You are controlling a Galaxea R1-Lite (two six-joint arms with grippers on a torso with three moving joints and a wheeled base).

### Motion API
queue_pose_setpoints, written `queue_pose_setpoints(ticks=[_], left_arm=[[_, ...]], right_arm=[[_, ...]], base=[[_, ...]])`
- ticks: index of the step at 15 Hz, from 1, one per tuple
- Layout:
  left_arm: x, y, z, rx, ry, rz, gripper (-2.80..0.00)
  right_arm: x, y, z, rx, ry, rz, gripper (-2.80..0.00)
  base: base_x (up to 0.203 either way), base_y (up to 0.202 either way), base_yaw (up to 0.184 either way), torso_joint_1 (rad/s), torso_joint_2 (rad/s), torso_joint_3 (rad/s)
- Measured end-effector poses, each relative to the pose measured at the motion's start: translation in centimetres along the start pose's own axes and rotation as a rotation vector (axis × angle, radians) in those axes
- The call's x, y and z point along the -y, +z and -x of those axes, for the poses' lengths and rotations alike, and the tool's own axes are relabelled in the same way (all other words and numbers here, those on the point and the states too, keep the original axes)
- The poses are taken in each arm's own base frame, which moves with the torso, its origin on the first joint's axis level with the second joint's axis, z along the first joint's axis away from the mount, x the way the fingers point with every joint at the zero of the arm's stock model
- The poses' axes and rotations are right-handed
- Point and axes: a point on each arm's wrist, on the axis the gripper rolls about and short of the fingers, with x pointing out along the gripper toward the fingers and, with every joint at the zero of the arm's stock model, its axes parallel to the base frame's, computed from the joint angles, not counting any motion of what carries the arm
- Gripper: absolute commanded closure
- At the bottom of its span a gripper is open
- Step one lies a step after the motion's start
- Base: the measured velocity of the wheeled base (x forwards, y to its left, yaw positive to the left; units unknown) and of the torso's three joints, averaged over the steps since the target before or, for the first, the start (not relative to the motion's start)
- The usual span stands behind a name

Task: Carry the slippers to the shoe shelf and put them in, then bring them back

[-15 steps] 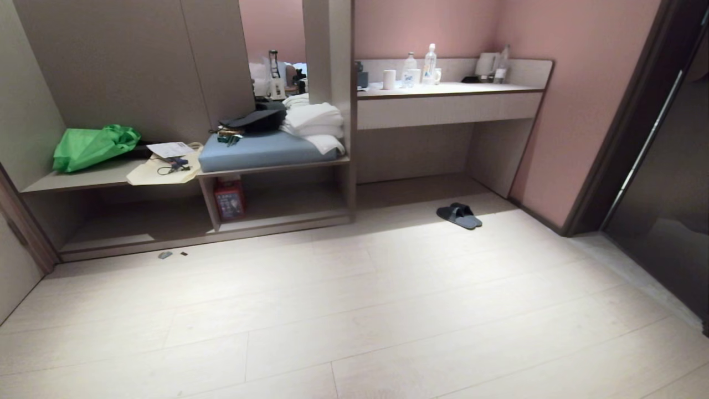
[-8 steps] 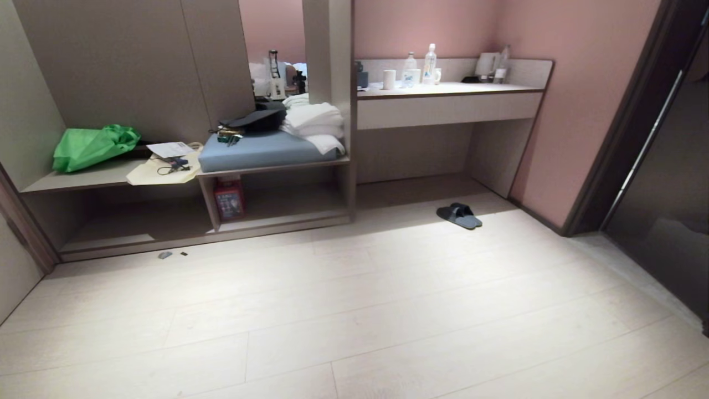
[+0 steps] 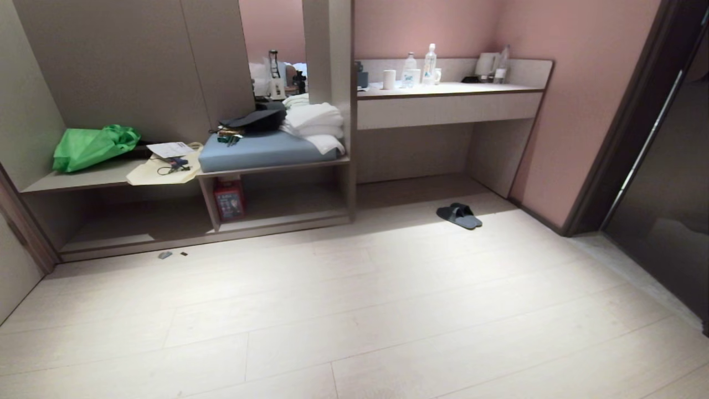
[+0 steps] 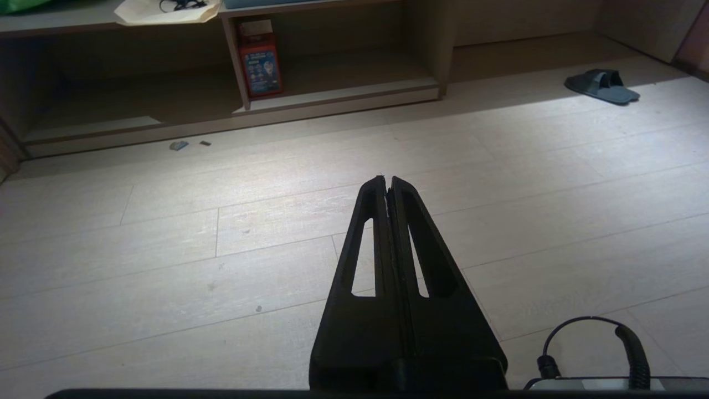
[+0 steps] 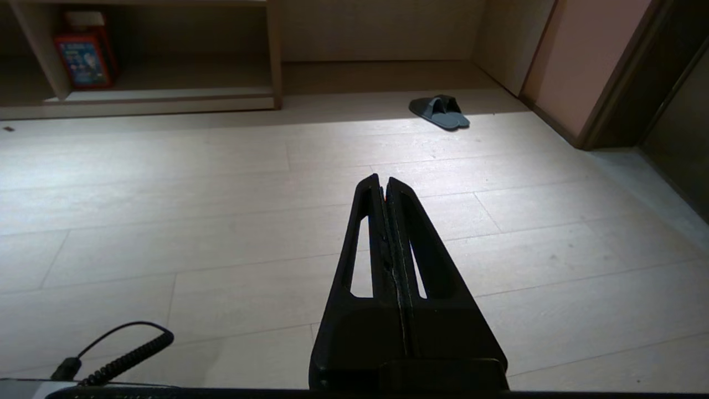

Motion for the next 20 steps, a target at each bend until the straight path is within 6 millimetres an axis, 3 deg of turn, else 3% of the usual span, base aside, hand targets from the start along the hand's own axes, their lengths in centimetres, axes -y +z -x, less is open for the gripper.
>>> queue_pose_setpoints(ticks=[20], left_arm=[[0.00, 0.00, 0.00, 0.000, 0.000, 0.000, 0.00]], right_arm=[[-0.01, -0.01, 0.00, -0.001, 0.003, 0.017, 0.00]], base=[[0.000, 0.000, 0.000, 0.000, 0.00, 0.000]])
